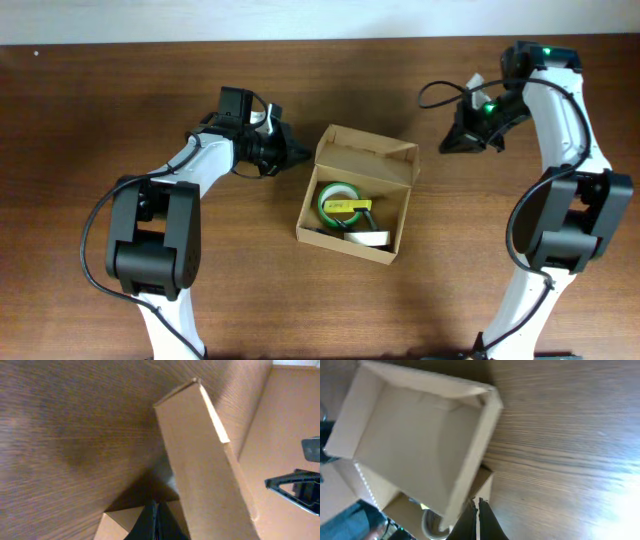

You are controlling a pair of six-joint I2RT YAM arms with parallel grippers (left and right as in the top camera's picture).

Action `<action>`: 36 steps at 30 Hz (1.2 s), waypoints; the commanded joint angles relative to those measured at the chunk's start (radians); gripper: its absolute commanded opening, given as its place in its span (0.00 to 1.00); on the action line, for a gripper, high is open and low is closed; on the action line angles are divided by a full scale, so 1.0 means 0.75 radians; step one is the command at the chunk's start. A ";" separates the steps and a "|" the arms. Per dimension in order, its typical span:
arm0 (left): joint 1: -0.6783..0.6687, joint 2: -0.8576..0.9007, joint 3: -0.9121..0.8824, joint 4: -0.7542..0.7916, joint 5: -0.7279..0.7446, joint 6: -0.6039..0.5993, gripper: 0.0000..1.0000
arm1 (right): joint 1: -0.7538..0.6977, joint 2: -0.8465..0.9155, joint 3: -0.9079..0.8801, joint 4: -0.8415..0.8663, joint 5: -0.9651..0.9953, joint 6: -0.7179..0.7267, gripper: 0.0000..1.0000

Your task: Pack container

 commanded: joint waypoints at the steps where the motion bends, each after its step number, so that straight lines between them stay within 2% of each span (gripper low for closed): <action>1: 0.011 -0.040 0.017 -0.011 -0.071 0.058 0.02 | -0.032 -0.005 0.004 0.001 0.118 0.107 0.04; 5: 0.011 -0.039 0.016 -0.021 -0.090 0.072 0.02 | -0.050 0.049 -0.109 0.028 0.112 0.139 0.04; 16: 0.011 -0.026 0.015 -0.060 -0.160 0.126 0.02 | -0.056 0.080 -0.475 0.312 0.001 0.138 0.04; 24: 0.007 -0.007 0.015 -0.060 -0.154 0.135 0.02 | -0.028 0.131 -0.582 0.466 -0.407 0.072 0.04; 30: 0.001 -0.007 0.015 -0.049 -0.149 0.141 0.02 | 0.057 0.131 -0.582 0.577 -0.578 0.073 0.04; 36: 0.001 -0.006 0.015 -0.020 -0.143 0.150 0.02 | 0.167 0.131 -0.582 0.793 -0.867 0.155 0.04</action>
